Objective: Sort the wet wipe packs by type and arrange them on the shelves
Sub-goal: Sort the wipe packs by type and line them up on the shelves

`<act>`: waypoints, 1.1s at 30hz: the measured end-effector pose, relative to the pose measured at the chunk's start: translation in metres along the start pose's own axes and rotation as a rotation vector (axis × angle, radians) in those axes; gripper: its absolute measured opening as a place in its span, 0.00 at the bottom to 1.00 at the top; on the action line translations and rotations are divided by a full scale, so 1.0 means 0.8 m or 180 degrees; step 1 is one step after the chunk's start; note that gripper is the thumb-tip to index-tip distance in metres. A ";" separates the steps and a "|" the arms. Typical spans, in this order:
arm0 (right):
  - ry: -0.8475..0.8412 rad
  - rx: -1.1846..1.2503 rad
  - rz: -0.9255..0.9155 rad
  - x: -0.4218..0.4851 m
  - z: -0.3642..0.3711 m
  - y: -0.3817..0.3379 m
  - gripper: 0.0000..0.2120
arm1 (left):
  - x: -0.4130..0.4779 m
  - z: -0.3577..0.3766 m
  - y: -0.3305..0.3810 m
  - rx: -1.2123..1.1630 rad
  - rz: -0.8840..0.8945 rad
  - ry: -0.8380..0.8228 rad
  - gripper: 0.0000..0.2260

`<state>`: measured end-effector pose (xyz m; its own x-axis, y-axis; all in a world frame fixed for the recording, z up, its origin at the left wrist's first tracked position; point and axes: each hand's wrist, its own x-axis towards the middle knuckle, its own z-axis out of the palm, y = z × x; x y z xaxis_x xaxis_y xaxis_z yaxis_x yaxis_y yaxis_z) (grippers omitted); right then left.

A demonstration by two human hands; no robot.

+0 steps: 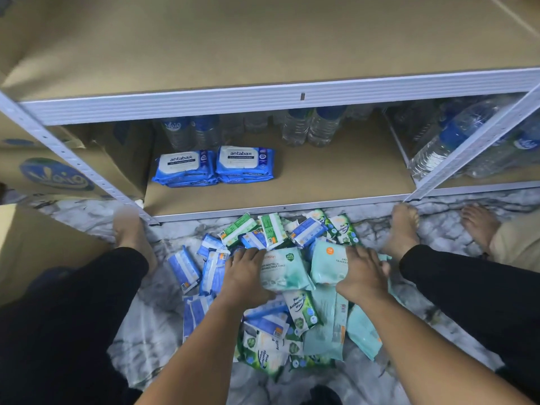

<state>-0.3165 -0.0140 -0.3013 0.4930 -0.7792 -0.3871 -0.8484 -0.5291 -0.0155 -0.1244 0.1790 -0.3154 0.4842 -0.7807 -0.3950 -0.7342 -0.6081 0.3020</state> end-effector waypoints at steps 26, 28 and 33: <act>0.0906 -0.0130 -0.0215 0.282 0.001 0.047 0.30 | 0.322 0.013 0.084 0.0231 0.0629 0.1256 0.23; 0.0964 -0.0113 -0.0184 0.283 0.016 0.049 0.29 | 0.332 0.019 0.084 0.0231 0.0638 0.1423 0.21; 0.1002 -0.0024 -0.0328 0.319 0.004 0.054 0.33 | 0.375 0.013 0.085 0.0190 0.0930 0.1343 0.20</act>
<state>-0.2278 -0.2344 -0.4035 0.6126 -0.7864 -0.0800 -0.7901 -0.6121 -0.0326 -0.0344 -0.0953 -0.4227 0.3957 -0.9143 0.0866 -0.8874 -0.3563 0.2926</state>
